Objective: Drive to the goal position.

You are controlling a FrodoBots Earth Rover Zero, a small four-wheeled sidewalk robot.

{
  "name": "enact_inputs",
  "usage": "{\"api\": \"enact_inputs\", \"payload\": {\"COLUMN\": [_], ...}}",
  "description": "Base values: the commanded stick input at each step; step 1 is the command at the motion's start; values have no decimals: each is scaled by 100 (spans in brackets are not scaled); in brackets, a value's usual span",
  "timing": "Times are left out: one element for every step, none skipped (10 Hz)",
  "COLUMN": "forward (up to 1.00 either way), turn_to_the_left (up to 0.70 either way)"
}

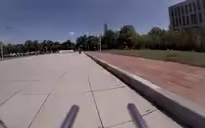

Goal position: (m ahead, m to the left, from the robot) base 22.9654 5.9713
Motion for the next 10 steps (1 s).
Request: {"api": "enact_inputs", "payload": {"forward": [70, 70, 70, 70, 70, 70, 70, 70, 70, 70], "turn_to_the_left": [0, 0, 0, 0, 0, 0, 0, 19, 34, 22]}}
